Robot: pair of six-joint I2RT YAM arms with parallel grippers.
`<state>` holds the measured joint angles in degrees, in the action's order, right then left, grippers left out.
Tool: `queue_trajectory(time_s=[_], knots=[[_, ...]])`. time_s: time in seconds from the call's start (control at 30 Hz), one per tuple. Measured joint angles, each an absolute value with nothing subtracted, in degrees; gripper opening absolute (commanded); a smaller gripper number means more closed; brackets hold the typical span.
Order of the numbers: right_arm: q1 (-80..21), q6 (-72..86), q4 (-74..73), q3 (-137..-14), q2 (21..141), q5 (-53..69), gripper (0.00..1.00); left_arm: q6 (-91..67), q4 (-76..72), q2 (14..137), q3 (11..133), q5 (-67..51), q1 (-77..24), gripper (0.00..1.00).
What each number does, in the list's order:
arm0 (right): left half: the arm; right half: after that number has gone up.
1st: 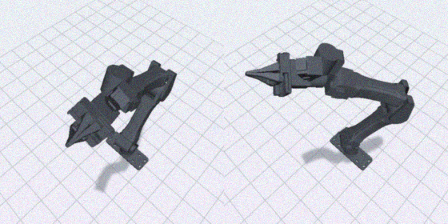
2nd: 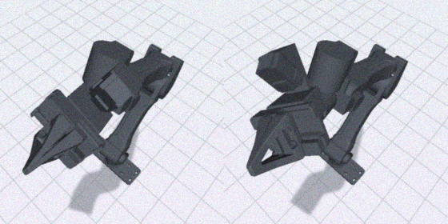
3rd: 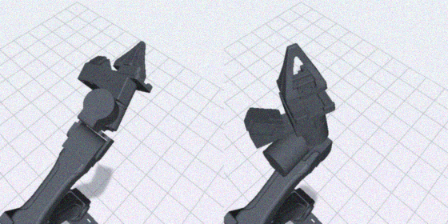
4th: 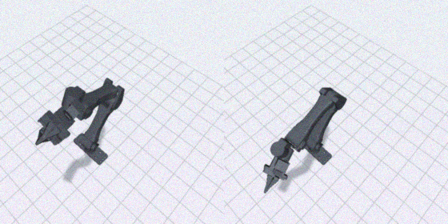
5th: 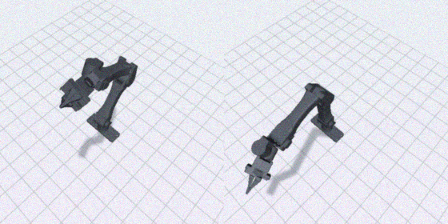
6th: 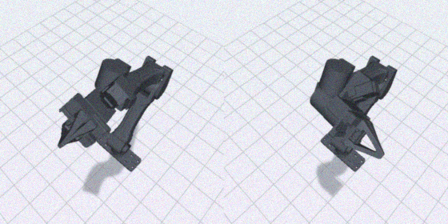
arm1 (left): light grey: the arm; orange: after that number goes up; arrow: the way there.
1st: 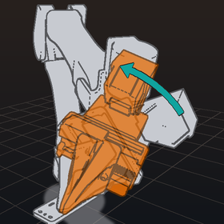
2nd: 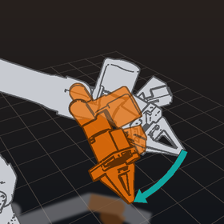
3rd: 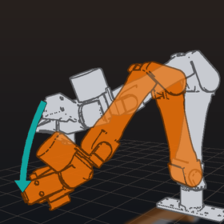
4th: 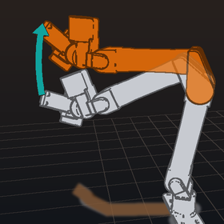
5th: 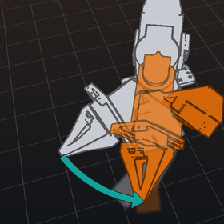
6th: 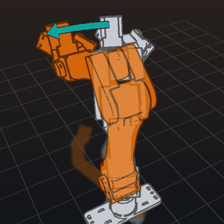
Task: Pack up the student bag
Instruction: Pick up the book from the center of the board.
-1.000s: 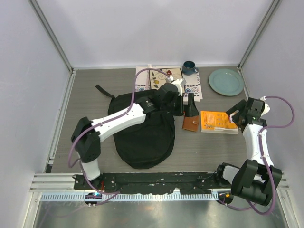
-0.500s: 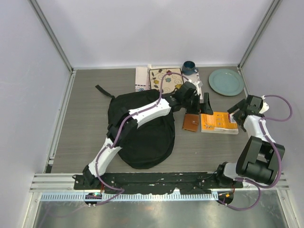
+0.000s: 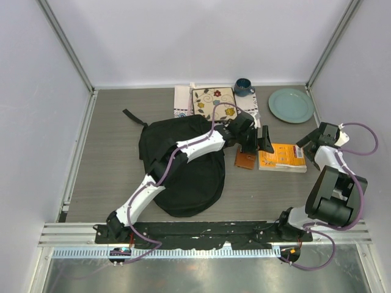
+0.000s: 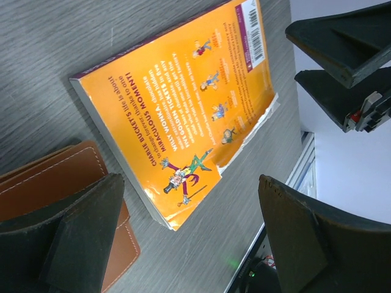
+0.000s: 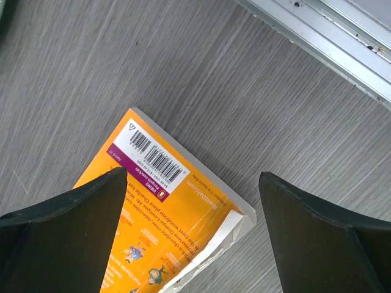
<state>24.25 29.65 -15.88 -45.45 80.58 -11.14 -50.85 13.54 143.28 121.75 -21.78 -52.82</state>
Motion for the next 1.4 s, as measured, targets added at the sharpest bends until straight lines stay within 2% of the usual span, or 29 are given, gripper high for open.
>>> queue_trajectory(time_s=[0.33,0.53,0.83,0.97,1.07,1.4], knots=[[24.45,28.56,-14.2,-45.45,86.39,-7.03,0.94,-53.39,12.88,146.17,123.13,-22.2,-53.1,0.91],[24.47,28.03,-12.86,-45.43,87.9,-0.12,0.89,-53.3,13.8,146.28,123.17,-19.86,-53.52,0.91],[25.71,27.77,-8.67,-42.87,86.54,7.62,0.76,-52.31,15.99,146.08,123.94,-18.0,-52.86,0.87],[25.74,28.03,-8.56,-42.24,84.05,9.78,0.63,-51.79,18.37,146.21,125.16,-17.39,-52.53,0.78],[25.74,28.47,-8.12,-42.22,81.97,11.57,0.57,-51.62,19.66,146.54,125.95,-17.06,-52.51,0.75],[25.67,28.29,-8.69,-42.74,80.53,16.27,0.56,-51.72,20.64,146.91,126.56,-17.39,-52.64,0.74]])
